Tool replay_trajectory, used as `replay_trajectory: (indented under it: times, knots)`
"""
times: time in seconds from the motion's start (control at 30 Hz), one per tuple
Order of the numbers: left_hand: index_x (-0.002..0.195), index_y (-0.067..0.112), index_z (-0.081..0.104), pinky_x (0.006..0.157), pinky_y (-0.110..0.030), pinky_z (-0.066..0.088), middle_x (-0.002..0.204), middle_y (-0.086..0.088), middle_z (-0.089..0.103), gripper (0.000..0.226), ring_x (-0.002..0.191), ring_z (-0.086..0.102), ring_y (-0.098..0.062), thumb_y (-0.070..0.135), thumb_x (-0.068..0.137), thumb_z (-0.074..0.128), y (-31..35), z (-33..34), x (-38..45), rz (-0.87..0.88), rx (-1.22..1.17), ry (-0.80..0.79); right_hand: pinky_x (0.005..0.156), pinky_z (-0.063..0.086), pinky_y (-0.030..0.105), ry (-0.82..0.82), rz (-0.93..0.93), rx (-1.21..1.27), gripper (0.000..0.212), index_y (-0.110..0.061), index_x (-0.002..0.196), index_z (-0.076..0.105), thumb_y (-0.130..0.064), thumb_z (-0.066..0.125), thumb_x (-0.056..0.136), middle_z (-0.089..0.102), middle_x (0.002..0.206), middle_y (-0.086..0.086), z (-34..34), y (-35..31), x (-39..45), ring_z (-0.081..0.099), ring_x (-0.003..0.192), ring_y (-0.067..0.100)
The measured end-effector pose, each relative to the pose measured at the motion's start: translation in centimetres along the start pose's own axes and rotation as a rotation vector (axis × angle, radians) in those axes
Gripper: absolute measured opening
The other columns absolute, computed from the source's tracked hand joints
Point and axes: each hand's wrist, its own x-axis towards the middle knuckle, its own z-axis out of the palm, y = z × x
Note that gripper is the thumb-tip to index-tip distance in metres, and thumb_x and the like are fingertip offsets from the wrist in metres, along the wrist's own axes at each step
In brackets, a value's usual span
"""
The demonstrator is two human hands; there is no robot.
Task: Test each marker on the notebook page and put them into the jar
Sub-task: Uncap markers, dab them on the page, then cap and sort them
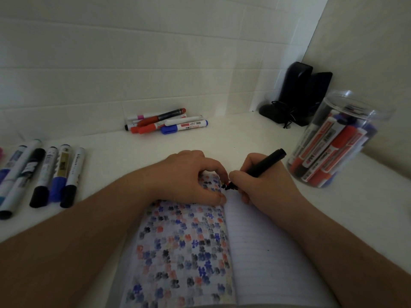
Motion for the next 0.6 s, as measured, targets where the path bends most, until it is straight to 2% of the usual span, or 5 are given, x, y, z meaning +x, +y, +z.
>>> replay_trajectory:
  times: [0.1,0.2,0.33,0.43,0.6]
  knots:
    - [0.129,0.055,0.042,0.087,-0.031,0.042,0.102,0.016,0.049,0.032,0.099,0.045,-0.003,0.042,0.101,0.049,-0.3,0.2,-0.1,-0.015,-0.036,0.051,0.046,0.042,0.025,-0.030,-0.023,0.215,0.016,-0.010,0.086,0.064,-0.014,0.079,0.088,0.060,0.060,0.005,-0.7,0.2,0.0,0.050,0.049,0.016]
    - [0.144,0.044,0.029,0.084,-0.022,0.046,0.107,0.017,0.055,0.050,0.095,0.053,-0.002,0.015,0.106,0.042,-0.3,0.0,-0.1,-0.022,-0.094,0.176,0.045,0.039,0.022,-0.076,-0.023,0.437,0.009,-0.020,0.086,0.069,-0.018,0.078,0.083,0.057,0.062,0.003,-1.5,0.1,0.0,0.046,0.050,0.015]
    - [0.125,0.032,0.033,0.079,-0.010,0.045,0.106,0.021,0.069,0.034,0.095,0.062,0.008,0.021,0.103,0.056,-0.2,-0.5,0.0,-0.018,-0.259,0.299,0.042,0.036,0.021,-0.115,0.077,0.664,0.014,-0.018,0.092,0.079,-0.012,0.067,0.088,0.066,0.079,0.012,-2.5,-0.4,-0.1,0.052,0.056,0.018]
    - [0.105,0.029,0.039,0.081,-0.012,0.050,0.105,0.018,0.072,0.024,0.096,0.065,0.009,0.028,0.099,0.062,0.0,-0.7,-0.1,0.002,-0.329,0.344,0.041,0.036,0.022,-0.110,0.115,0.768,0.025,-0.011,0.097,0.076,-0.014,0.052,0.093,0.067,0.081,0.014,-2.5,-0.5,-0.1,0.051,0.056,0.020]
    - [0.105,0.030,0.051,0.082,-0.013,0.051,0.101,0.017,0.071,0.018,0.095,0.065,0.008,0.038,0.095,0.064,0.5,-0.8,-0.4,0.015,-0.317,0.409,0.041,0.043,0.023,-0.063,0.139,0.850,0.019,-0.012,0.091,0.058,-0.009,0.042,0.100,0.065,0.074,0.015,-2.4,-0.9,-0.1,0.049,0.050,0.021]
